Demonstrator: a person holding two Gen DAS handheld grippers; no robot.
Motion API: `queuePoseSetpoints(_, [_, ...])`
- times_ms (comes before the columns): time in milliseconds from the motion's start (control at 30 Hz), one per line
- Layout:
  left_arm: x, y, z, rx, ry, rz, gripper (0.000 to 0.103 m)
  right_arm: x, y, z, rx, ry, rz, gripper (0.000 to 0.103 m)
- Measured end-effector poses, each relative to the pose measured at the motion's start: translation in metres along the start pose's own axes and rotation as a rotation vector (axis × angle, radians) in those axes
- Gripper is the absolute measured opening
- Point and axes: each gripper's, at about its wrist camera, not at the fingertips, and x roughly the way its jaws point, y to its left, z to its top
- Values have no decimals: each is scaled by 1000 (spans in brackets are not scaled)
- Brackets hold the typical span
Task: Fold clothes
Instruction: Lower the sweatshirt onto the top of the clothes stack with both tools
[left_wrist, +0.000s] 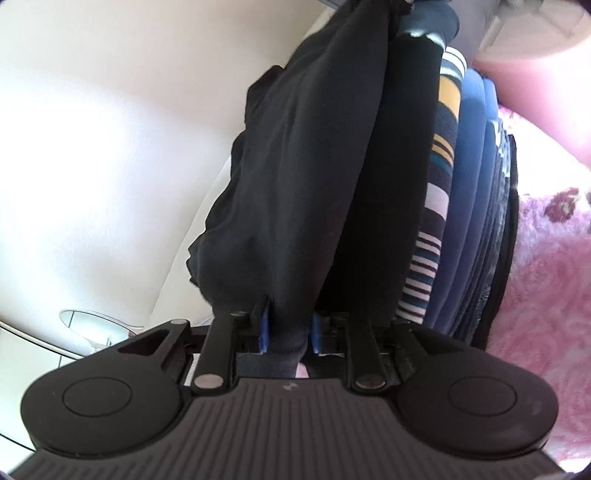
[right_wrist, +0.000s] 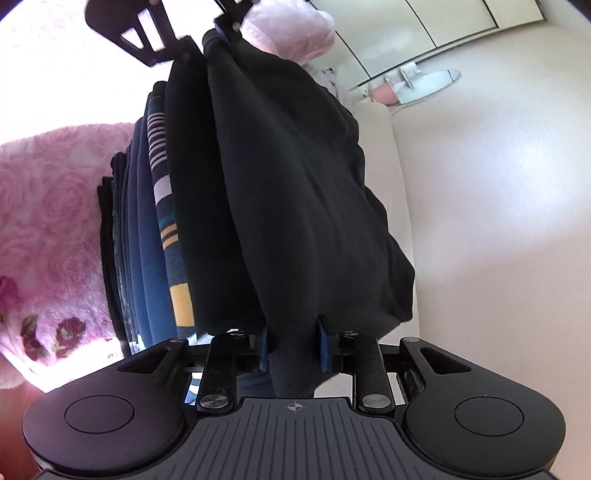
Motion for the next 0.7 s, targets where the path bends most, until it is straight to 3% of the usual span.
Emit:
queuePoseSetpoints(133, [-54,-6,-26,-106,-24,-26,20,-1,1,-2,26,3,-6,25])
queuePoseSetpoints(167, [-62,22,-34,-145,-27,-27,20,3,4,0,33,4,-10,25])
queuePoseSetpoints(333, [-59,35,-36,-303,-24,-1,19,14,8,5,70,4,-20,25])
queuePoseSetpoints(433, [-65,85,-34,-395,-15,-15,19,15,10,4,89,2,-24,25])
queuePoseSetpoints(567, [-25,86,-24,-464,81,-156,19,16,7,4,150,3,-18,27])
queuePoseSetpoints(600, [-7,72,-14,-450,86,-165,18,16,5,5,166,3,-12,27])
queuePoseSetpoints(700, [-6,63,-12,-445,75,-155,11,8,-3,6,205,7,12,28])
